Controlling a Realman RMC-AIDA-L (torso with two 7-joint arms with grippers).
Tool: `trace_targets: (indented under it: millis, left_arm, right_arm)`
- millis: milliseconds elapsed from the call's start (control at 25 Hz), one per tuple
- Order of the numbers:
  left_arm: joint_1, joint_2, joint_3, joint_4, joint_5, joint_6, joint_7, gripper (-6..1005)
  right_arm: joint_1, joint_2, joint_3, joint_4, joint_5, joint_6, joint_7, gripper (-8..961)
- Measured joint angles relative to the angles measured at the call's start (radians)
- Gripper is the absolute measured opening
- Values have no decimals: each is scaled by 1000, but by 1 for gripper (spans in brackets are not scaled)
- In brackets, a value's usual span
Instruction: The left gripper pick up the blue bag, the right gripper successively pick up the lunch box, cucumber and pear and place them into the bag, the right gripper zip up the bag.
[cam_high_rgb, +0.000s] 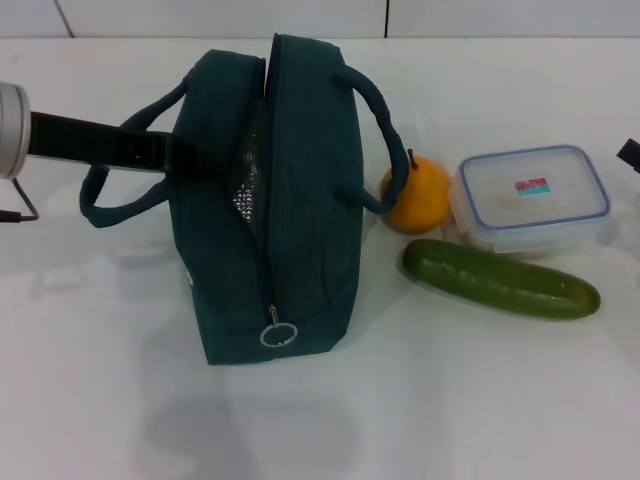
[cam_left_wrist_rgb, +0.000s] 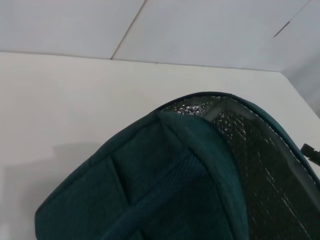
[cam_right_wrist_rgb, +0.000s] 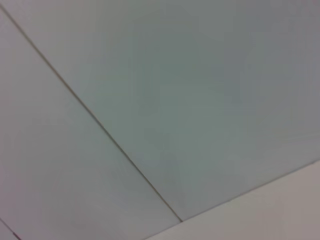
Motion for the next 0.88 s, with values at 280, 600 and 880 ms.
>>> trace_targets:
  millis: [280,600,880]
  left_arm:
    - [-3,0,0,0,-1,-4,0,40]
    - [-4,0,0,0,-1,-6,2,40]
    - [-2,0,0,-1,-1,-6,6,40]
  right_arm:
    - [35,-4,-9,71,0,40,42,777]
    - [65,3,-11,125,-8,75,70,743]
    - [67,5,-11,140,-9,57,115,716]
